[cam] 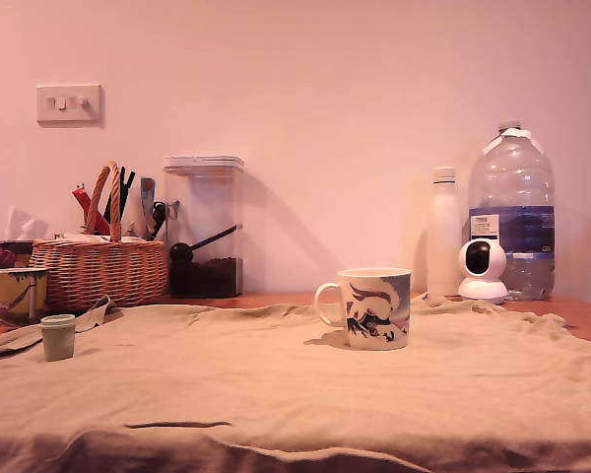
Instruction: Pick up the coffee capsules on the table and drop them inside the coffee cup
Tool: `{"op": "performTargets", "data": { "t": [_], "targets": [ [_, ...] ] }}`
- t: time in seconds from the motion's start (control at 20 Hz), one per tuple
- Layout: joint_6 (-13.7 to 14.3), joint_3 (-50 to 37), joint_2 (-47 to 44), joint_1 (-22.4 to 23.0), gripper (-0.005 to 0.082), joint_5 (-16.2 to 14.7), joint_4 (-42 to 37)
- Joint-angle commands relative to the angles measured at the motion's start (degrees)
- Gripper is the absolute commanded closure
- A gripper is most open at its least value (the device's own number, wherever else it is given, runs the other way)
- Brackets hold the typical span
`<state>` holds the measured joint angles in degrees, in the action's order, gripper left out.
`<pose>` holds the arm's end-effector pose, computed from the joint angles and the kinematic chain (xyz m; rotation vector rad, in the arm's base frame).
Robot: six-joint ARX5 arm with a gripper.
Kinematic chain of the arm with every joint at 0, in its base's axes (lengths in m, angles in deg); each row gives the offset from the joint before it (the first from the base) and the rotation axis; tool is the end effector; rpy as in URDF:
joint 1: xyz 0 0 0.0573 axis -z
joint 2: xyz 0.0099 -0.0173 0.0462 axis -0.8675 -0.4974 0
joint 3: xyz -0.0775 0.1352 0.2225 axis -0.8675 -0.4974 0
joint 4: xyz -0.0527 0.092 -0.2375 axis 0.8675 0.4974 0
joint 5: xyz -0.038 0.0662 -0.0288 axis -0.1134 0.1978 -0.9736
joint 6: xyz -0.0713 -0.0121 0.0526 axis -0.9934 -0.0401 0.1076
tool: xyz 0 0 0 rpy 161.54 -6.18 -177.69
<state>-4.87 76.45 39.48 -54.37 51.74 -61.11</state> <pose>0.1538 -0.0292 0.1447 -0.2115 0.3096 -0.2462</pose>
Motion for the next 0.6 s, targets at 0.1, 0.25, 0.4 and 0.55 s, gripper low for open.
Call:
{"op": "performTargets", "data": {
  "t": [0.1, 0.25, 0.4, 0.55],
  "targets": [
    [-0.4, -1.0, 4.7, 0.0, 0.0788, 0.1, 7.0],
    [-0.3, -1.0, 4.7, 0.0, 0.0788, 0.1, 7.2],
    [-0.4, -1.0, 4.7, 0.0, 0.0788, 0.0, 6.8],
    [-0.3, -1.0, 4.7, 0.0, 0.0788, 0.1, 3.7]
  ]
}}
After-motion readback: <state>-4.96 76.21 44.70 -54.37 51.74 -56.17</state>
